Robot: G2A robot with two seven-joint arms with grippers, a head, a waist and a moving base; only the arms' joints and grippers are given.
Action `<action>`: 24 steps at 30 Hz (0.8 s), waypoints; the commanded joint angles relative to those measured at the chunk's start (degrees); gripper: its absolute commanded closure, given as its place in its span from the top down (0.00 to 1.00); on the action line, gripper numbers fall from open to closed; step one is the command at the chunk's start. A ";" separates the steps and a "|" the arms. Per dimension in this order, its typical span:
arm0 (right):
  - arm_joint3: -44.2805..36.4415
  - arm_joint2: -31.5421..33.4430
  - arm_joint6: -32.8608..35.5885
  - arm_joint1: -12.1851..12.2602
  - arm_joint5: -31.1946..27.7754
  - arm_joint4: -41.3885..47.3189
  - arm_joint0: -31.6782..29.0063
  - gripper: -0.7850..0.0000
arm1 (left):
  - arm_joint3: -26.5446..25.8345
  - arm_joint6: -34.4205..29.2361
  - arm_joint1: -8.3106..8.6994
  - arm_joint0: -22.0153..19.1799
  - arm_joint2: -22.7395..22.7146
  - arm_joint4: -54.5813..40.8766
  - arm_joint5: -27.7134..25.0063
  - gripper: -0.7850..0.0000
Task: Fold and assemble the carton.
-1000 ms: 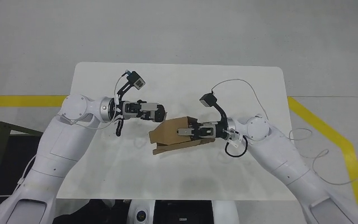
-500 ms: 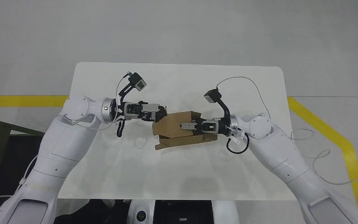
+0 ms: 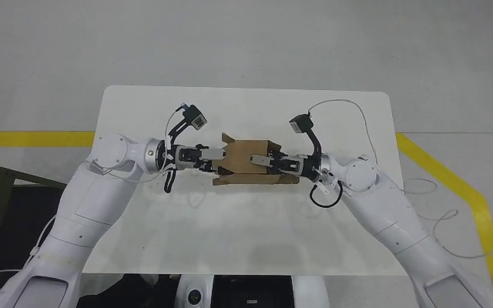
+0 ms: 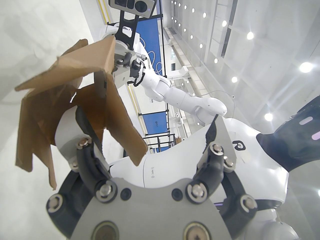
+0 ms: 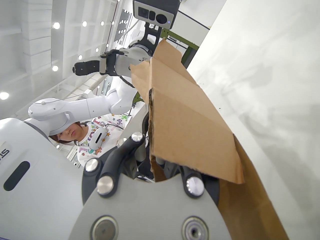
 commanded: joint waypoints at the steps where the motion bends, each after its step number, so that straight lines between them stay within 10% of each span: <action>1: -0.07 0.53 -0.89 0.01 -0.16 -0.84 -0.17 0.00 | -0.01 -0.13 0.00 0.11 -0.11 0.10 0.13 1.00; 24: -3.00 3.36 -10.77 -1.03 -1.64 -9.56 -1.93 0.00 | -1.48 -1.02 -0.68 0.65 1.01 0.21 1.81 1.00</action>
